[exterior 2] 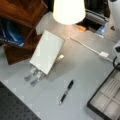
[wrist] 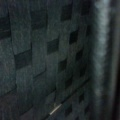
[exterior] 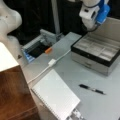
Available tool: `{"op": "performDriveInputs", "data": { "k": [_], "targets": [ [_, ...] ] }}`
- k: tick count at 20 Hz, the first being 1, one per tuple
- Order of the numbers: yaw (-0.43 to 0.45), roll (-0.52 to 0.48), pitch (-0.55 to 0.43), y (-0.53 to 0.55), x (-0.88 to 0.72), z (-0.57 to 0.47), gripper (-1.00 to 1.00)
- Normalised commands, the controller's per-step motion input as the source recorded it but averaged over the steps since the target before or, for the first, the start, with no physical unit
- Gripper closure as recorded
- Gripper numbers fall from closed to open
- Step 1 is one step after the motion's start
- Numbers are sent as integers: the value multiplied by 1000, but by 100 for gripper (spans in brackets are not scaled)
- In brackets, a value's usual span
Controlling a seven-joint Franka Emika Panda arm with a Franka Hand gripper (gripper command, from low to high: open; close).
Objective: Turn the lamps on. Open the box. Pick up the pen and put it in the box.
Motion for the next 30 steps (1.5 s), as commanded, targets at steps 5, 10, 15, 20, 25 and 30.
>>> {"op": "performDriveInputs", "data": {
  "k": [5, 10, 15, 20, 25, 30],
  "targets": [
    [15, -220, -62, 273, 0, -29, -100],
    [22, -209, -57, 243, -32, -6, -100],
    [19, -172, -36, 171, -64, 21, -100],
    [24, -155, -44, 97, -41, 34, -100],
    [20, -185, -39, 74, -44, 4, -100],
    [5, -239, -40, 131, -61, -41, -100]
  ]
}}
